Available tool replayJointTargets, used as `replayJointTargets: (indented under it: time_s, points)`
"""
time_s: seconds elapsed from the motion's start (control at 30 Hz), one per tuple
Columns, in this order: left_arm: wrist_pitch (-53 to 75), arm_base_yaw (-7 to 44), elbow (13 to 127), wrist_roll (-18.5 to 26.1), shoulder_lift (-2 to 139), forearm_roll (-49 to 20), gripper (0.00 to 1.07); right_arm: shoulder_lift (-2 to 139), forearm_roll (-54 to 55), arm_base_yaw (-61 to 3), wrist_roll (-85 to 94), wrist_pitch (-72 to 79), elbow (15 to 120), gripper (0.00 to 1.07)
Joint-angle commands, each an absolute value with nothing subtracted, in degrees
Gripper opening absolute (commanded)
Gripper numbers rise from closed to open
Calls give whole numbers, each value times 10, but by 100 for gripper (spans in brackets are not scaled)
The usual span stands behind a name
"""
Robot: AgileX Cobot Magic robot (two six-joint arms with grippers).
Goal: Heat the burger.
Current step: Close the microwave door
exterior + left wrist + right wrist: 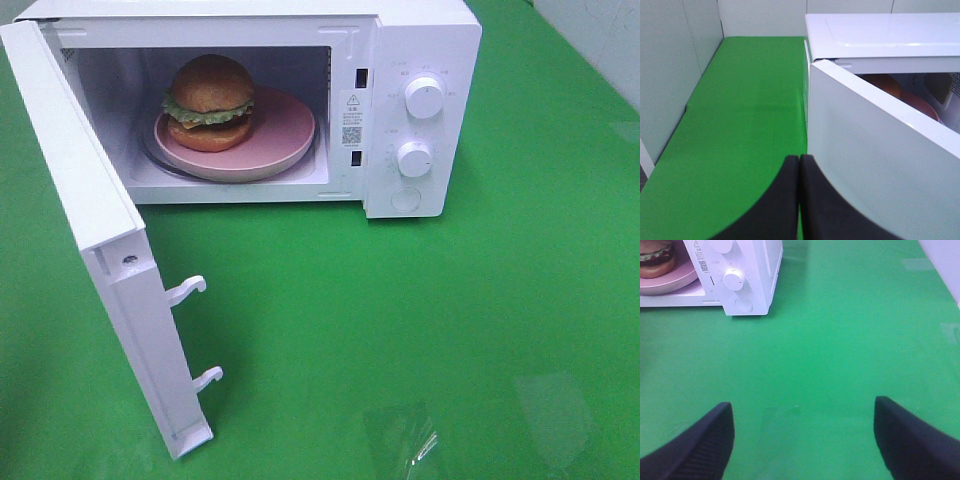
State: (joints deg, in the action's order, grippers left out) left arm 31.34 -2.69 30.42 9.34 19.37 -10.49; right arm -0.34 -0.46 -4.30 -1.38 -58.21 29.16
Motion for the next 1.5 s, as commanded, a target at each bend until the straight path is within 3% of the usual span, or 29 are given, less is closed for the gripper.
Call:
replayJointTargets:
  time_s: [0.03,0.23,0.63,0.83,0.9,0.93,0.97,1.03,1.3,1.5]
  points:
    - [237,-29,285,99,218,-104,0,-16,-5,-41,-13,-574,290,76]
    - [53,-29,204,99,308,-117,0,-16,-5,-41,-13,-574,290,76]
    - [-159,-29,143,99,437,-114,0,-16,-5,-41,-13,-574,290,76]
    - [-256,-29,126,72,500,-91,0,-16,-5,-41,-13,-574,290,76]
    - [-341,-29,117,9,555,-11,0,-16,-5,-41,-13,-574,290,76]
    - [-341,-29,117,9,555,-11,0,-16,-5,-41,-13,-574,290,76]
    - [-366,-29,117,-23,581,31,0,-16,-5,-41,-13,-574,290,76]
    - [-394,-29,117,-46,608,65,0,-16,-5,-41,-13,-574,290,76]
    - [-439,-29,117,-60,702,128,0,-16,-5,-41,-13,-574,290,76]
    - [-490,-29,118,-116,752,198,0,-16,-5,-41,-13,-574,290,76]
